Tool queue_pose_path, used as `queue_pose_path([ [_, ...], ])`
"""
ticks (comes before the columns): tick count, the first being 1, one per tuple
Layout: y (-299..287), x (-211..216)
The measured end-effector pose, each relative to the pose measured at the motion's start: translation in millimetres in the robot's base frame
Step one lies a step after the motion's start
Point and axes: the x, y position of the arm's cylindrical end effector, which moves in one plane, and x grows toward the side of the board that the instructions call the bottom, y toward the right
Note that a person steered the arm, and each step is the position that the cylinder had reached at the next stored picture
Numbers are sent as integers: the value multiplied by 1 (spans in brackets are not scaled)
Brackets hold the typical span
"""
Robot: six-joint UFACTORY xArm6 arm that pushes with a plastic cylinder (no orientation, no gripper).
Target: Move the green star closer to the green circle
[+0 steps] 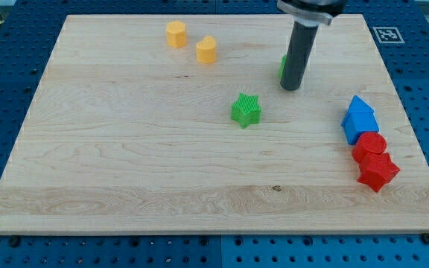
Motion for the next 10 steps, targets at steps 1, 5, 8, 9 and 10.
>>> queue_pose_path([
  [1, 2, -41],
  [5, -23, 105],
  [8, -95, 116],
  [9, -73, 88],
  [10, -66, 53],
])
